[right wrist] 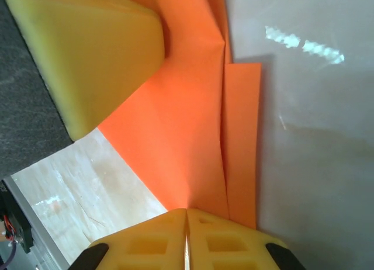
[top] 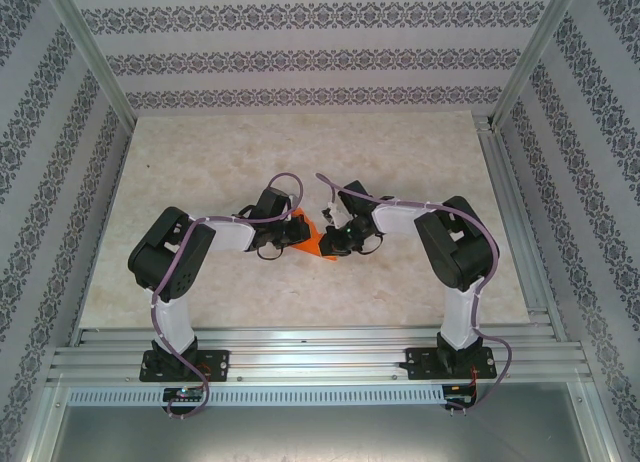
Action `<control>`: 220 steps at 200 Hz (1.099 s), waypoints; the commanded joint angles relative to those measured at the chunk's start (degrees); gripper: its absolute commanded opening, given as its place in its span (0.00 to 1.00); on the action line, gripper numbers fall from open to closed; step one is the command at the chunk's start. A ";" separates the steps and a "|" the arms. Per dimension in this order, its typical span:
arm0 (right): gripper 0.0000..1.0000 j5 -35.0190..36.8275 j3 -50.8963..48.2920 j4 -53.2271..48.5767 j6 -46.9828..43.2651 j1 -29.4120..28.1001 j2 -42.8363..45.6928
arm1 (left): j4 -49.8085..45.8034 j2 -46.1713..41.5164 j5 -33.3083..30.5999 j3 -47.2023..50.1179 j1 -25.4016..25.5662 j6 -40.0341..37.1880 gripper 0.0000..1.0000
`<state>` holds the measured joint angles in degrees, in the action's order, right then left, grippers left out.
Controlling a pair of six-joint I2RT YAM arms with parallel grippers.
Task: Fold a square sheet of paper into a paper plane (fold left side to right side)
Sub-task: Fourth fold the wing at the center of the table.
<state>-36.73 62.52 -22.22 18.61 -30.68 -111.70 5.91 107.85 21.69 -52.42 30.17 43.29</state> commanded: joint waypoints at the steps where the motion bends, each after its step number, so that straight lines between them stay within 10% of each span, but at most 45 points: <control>1: 0.10 1.89 -2.96 1.07 0.85 1.06 -1.18 | -5.04 1.07 -3.34 0.39 -0.11 -1.54 0.01; 54: 0.09 1.88 -4.47 2.04 1.00 1.06 -1.77 | -2.53 -7.90 2.82 -0.50 -0.54 -2.38 0.21; 113: 0.09 3.24 -2.87 0.51 0.31 0.37 -2.44 | 3.05 -5.73 7.11 3.03 1.54 1.36 0.04; 220: 0.09 5.42 -1.79 -2.47 -0.86 -0.25 -2.72 | 3.77 1.22 3.43 0.83 3.78 2.32 0.02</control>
<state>-38.57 61.14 -20.25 19.46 -30.00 -111.63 10.28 107.28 28.08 -50.30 32.71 46.17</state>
